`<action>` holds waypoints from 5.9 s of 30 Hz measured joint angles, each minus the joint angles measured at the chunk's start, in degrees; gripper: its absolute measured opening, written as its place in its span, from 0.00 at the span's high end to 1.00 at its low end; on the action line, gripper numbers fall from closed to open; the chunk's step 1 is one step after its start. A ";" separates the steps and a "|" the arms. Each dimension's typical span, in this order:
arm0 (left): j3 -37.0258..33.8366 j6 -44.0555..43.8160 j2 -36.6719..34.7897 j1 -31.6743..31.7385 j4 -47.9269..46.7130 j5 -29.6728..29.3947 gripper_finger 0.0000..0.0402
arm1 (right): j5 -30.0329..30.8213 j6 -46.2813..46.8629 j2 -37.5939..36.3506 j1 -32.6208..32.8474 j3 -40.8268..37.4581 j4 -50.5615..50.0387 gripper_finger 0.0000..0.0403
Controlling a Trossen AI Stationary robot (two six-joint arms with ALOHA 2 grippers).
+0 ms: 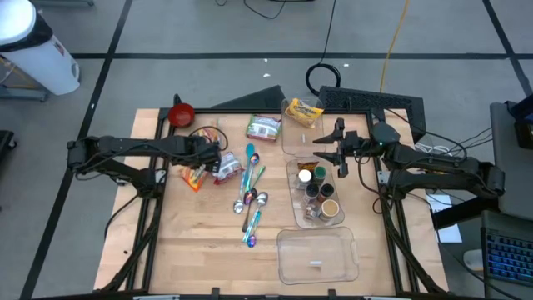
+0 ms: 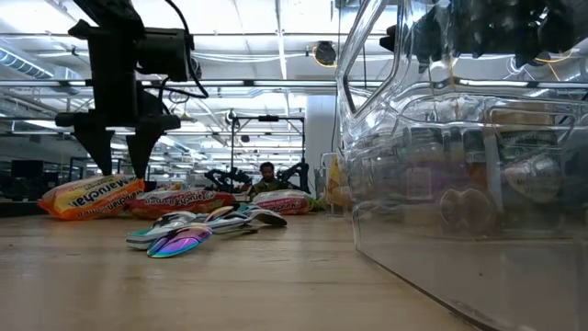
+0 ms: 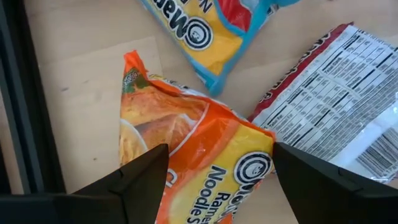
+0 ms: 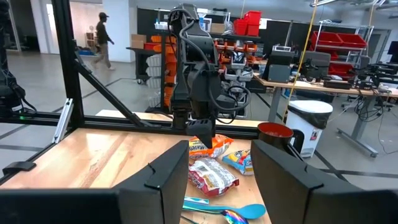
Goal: Pick & Place Food Item
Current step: Put the orange noodle pack into the top transparent bin
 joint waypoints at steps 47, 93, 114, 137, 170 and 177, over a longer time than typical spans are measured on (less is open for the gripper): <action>-0.04 12.96 4.04 -0.70 5.90 -0.56 0.50 | 0.02 0.05 0.02 -0.02 0.03 -0.46 0.59; 13.12 33.44 1.77 -15.96 9.24 -23.59 0.99 | 0.00 3.06 0.65 0.00 0.08 0.43 0.59; 13.75 69.72 7.03 -20.13 55.97 -28.30 1.00 | 7.47 -0.36 19.37 12.29 2.32 17.62 0.59; 13.68 76.76 10.34 -22.55 64.64 10.95 1.00 | 1.04 -7.77 24.15 16.62 7.23 10.89 0.40; 13.66 74.98 10.27 -21.54 63.69 20.56 1.00 | -1.94 -10.96 35.28 21.00 15.42 3.98 0.58; 13.66 74.82 10.25 -21.54 63.19 20.52 0.99 | -1.94 -12.09 32.88 21.00 15.42 2.44 0.79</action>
